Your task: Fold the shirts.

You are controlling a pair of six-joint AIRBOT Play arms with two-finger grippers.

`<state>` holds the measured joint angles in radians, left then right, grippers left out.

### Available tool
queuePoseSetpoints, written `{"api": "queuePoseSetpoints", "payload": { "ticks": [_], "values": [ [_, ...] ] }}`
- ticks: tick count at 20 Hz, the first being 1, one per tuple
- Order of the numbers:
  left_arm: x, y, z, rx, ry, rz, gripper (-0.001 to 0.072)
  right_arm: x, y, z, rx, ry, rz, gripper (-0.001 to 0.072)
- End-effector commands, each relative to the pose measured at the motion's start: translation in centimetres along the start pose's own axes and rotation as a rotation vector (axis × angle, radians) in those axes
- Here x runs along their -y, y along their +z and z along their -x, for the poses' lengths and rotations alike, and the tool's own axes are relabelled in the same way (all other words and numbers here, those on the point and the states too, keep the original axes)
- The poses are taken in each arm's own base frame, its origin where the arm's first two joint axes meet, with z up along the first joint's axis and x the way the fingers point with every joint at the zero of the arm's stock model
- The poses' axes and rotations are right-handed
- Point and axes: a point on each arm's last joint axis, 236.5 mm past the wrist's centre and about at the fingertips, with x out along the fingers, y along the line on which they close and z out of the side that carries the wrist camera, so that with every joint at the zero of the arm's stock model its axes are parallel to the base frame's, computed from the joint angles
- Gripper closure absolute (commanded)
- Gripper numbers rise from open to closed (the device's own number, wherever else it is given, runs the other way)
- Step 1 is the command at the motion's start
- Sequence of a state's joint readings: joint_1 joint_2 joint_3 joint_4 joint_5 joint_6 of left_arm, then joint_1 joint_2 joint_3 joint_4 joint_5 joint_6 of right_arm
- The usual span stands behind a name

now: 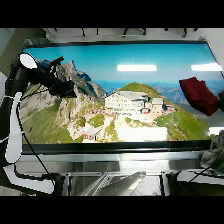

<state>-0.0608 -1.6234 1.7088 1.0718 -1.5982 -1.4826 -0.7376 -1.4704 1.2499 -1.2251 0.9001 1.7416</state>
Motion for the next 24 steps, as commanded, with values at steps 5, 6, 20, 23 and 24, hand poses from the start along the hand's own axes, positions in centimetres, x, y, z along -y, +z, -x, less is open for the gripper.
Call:
{"api": "queuePoseSetpoints", "payload": {
  "ticks": [5, 6, 20, 23, 24],
  "values": [
    [0.1, -0.6, 0.0, -0.025, -0.002, -0.002, 0.0691, 2.4, -1.7, 0.1, -0.075, -0.100, -0.027, 0.0011],
    [0.1, -0.6, 0.0, -0.025, -0.002, -0.002, 0.0691, 2.5, -2.1, 0.4, -0.089, -0.107, -0.023, 0.0009],
    [-0.3, 0.8, 0.1, 0.035, 0.012, -0.034, 0.0691, -10.6, -12.2, 11.9, -0.251, 0.133, 0.308, 0.0234],
    [-0.3, 0.8, 0.1, 0.034, 0.012, -0.033, 0.0691, -19.1, -21.0, 13.1, -0.300, 0.274, 0.593, 0.0600],
    [-0.3, 0.4, 0.1, 0.020, 0.010, -0.032, 0.0691, -21.3, -23.7, 13.3, -0.310, 0.320, 0.668, 0.0691]
  ]
}}
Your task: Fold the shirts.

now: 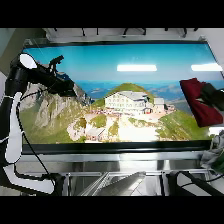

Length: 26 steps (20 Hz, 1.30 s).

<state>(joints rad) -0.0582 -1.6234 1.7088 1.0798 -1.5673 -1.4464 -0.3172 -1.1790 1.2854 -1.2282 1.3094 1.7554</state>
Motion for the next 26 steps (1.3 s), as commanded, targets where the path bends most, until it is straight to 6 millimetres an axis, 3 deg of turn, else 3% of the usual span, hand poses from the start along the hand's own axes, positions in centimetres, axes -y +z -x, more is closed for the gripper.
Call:
{"api": "queuePoseSetpoints", "payload": {
  "ticks": [1, 2, 4, 10, 26],
  "values": [
    [0.2, -0.9, 0.0, -0.039, -0.006, 0.002, 0.0691, -12.1, -5.4, -1.8, -0.030, 0.163, 0.304, 0.0691],
    [0.3, -1.7, 0.1, -0.072, -0.010, 0.002, 0.0691, -14.2, -6.7, -2.6, -0.037, 0.185, 0.360, 0.0691],
    [0.5, -3.5, 0.2, -0.146, -0.019, 0.002, 0.0691, -16.0, -8.7, -4.1, -0.080, 0.201, 0.411, 0.0691],
    [0.9, -6.8, 1.0, -0.291, -0.038, 0.005, 0.0691, -16.1, -10.0, -6.6, -0.150, 0.186, 0.411, 0.0690],
    [0.9, -6.8, 1.0, -0.290, -0.037, 0.005, 0.0691, -16.0, -10.1, -6.8, -0.157, 0.182, 0.411, 0.0690]
  ]
}}
